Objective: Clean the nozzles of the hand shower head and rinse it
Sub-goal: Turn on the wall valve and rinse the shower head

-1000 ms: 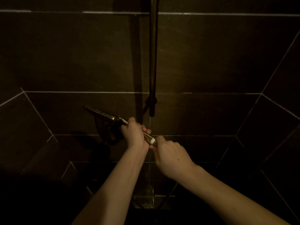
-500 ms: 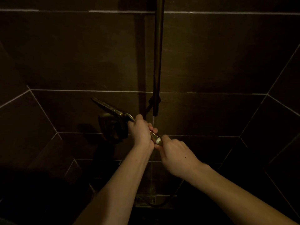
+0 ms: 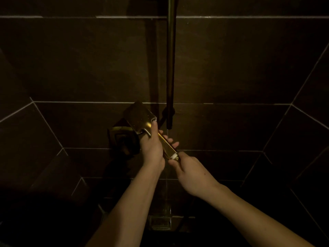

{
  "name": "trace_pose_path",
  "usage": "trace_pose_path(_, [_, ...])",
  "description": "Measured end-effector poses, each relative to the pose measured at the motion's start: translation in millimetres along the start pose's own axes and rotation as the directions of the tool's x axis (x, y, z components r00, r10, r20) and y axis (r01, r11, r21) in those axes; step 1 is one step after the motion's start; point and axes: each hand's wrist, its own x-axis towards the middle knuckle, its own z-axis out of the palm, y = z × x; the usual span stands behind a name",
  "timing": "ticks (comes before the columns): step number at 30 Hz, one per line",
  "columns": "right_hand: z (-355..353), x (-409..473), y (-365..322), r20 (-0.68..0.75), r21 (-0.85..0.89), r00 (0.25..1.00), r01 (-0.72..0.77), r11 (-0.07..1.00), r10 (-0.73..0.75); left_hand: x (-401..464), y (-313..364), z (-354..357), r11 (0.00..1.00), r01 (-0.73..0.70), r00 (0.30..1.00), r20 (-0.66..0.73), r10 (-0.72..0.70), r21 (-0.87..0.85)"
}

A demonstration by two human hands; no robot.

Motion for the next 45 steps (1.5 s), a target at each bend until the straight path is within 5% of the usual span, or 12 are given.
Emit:
trace_pose_path(11, [13,-17,-8,0.003,0.004,0.999,-0.036,0.999,0.036,-4,-7,-5,0.999,0.015,1.000,0.002,-0.015,0.033])
trace_pose_path(18, [11,-17,-15,-0.060,-0.451,0.997,0.010,0.892,-0.041,-8,-6,-5,0.998,-0.006,1.000,-0.017,0.007,0.060])
trace_pose_path(23, [0,-12,-18,0.094,-0.008,0.995,-0.024,1.000,0.025,-10,-2,-7,0.997,-0.064,0.994,0.087,0.068,-0.054])
trace_pose_path(28, [-13,-15,-20,0.216,0.354,0.976,-0.066,0.933,-0.012,-10,10,-12,0.991,-0.128,0.946,0.296,0.136,-0.047])
trace_pose_path(33, [-4,-14,-20,0.121,0.332,0.992,-0.058,0.941,0.018,-11,11,-12,0.980,-0.183,0.957,0.243,0.160,0.077])
trace_pose_path(37, [-3,-13,-14,0.067,0.270,0.996,-0.079,0.960,0.063,-14,11,-13,0.997,-0.009,0.972,0.233,0.027,-0.080])
trace_pose_path(42, [-7,-15,-13,0.155,0.399,0.986,-0.118,0.909,0.059,-22,12,-12,0.971,0.143,0.967,0.235,-0.096,-0.190])
trace_pose_path(45, [-2,-17,-11,0.188,0.434,0.980,-0.140,0.890,0.062,-22,9,-12,0.989,0.087,0.971,0.233,-0.057,-0.122])
